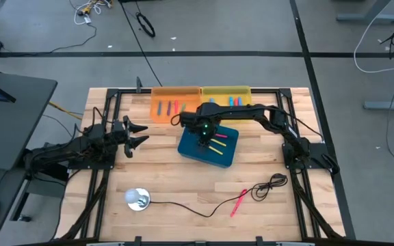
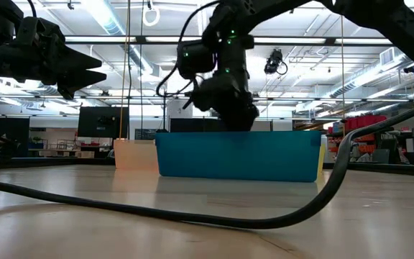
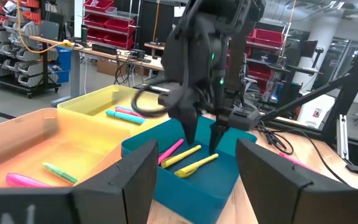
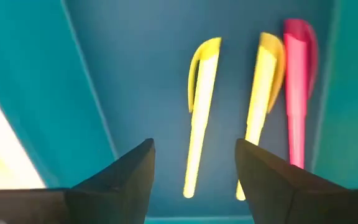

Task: Pick & Place Markers
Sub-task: Put the pink highlighter into the blue bin

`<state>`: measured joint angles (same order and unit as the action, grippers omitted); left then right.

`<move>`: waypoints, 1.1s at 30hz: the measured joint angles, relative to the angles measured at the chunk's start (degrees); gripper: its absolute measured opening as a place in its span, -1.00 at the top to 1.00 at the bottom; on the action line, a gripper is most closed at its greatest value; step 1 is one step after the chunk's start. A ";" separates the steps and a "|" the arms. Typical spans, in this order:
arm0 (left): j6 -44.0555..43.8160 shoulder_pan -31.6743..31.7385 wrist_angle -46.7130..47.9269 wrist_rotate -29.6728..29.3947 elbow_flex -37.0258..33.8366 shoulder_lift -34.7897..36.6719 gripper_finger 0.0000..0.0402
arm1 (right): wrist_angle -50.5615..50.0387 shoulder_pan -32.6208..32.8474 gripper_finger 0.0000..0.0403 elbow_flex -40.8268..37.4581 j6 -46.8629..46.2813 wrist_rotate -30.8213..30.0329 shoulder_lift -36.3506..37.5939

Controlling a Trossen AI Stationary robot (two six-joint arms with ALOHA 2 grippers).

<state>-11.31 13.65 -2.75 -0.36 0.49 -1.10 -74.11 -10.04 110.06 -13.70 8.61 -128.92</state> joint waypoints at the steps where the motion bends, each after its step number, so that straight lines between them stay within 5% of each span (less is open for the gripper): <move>1: 0.02 0.00 0.00 0.00 -0.02 0.00 -0.11 | -0.62 0.00 -0.09 0.72 -1.73 -0.01 0.07; 28: 0.00 0.00 -0.01 0.00 -0.01 -0.01 -0.11 | 5.29 7.31 -0.09 1.07 -61.89 0.37 8.93; 33: 0.02 -0.01 -0.01 0.00 0.00 0.00 -0.11 | 11.11 9.95 -0.09 1.07 -66.83 1.46 8.92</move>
<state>-11.29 13.64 -2.76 -0.36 0.49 -1.11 -63.00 -0.09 111.13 -80.53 10.07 -120.01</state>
